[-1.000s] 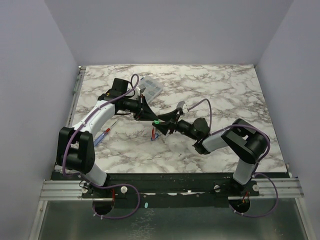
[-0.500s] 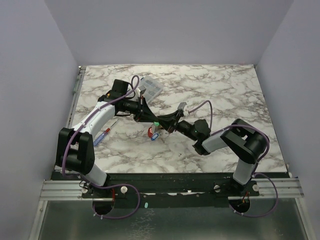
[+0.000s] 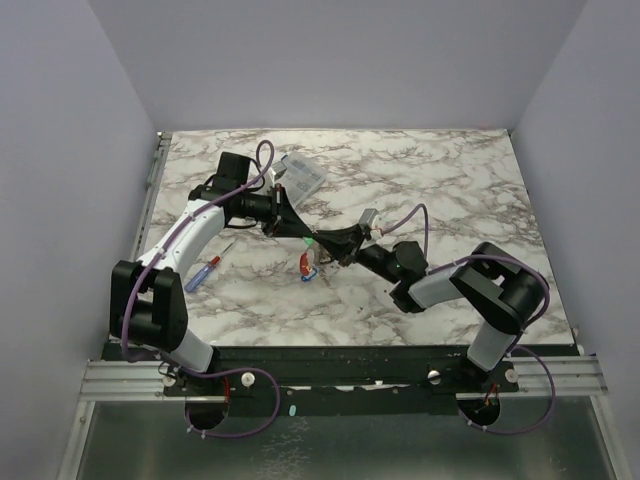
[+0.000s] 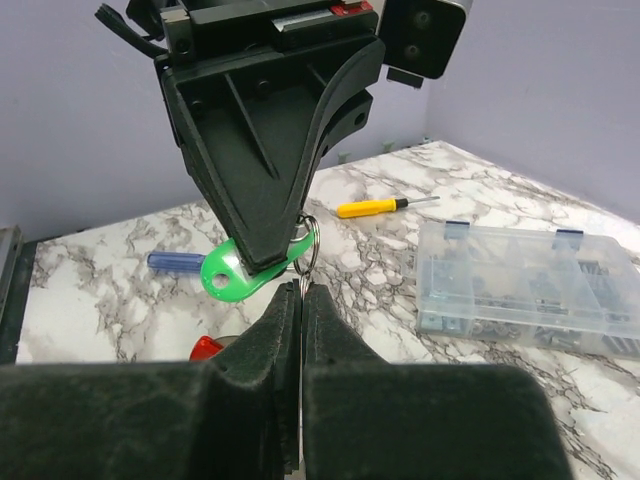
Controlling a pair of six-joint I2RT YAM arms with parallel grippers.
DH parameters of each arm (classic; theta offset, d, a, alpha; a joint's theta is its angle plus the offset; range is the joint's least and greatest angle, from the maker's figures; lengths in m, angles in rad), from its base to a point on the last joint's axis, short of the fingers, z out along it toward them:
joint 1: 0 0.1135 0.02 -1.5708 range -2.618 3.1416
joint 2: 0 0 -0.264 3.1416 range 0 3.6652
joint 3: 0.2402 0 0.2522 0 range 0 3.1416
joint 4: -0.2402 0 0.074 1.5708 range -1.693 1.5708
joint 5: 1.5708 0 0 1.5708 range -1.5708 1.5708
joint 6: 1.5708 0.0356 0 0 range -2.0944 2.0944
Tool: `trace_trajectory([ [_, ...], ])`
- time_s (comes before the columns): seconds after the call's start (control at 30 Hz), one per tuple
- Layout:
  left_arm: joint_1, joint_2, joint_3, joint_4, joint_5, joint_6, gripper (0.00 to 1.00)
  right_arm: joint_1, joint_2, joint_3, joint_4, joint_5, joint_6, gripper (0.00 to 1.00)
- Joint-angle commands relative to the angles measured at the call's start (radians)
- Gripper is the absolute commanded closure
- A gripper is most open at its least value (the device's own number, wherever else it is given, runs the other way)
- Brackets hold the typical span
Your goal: Remove the keys from the keyring
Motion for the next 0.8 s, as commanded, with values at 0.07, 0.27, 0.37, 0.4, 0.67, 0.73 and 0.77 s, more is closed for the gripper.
trace_trajectory([
  [0.07, 0.033, -0.067, 0.058, -0.014, -0.128, 0.146, 1.00, 0.005, -0.018, -0.053, 0.070, -0.020, -0.061, 1.00],
  [0.27, 0.034, -0.072, 0.029, -0.032, -0.155, 0.171, 1.00, 0.004, -0.022, -0.057, 0.087, -0.008, -0.068, 0.99],
  [0.37, 0.035, -0.061, 0.020, -0.043, -0.158, 0.180, 1.00, 0.004, -0.023, -0.062, 0.094, -0.006, -0.067, 0.99],
  [0.4, 0.035, -0.059, 0.016, -0.044, -0.157, 0.182, 1.00, 0.004, -0.023, -0.062, 0.096, -0.007, -0.067, 0.99],
  [0.67, 0.035, -0.040, -0.009, -0.044, -0.190, 0.186, 1.00, 0.004, -0.022, -0.066, 0.115, -0.004, -0.067, 1.00],
  [0.73, 0.034, -0.034, -0.017, -0.043, -0.202, 0.182, 1.00, 0.004, -0.023, -0.065, 0.117, -0.004, -0.069, 0.99],
  [0.77, 0.035, -0.030, -0.019, -0.043, -0.209, 0.183, 1.00, 0.004, -0.024, -0.066, 0.118, -0.005, -0.068, 0.99],
])
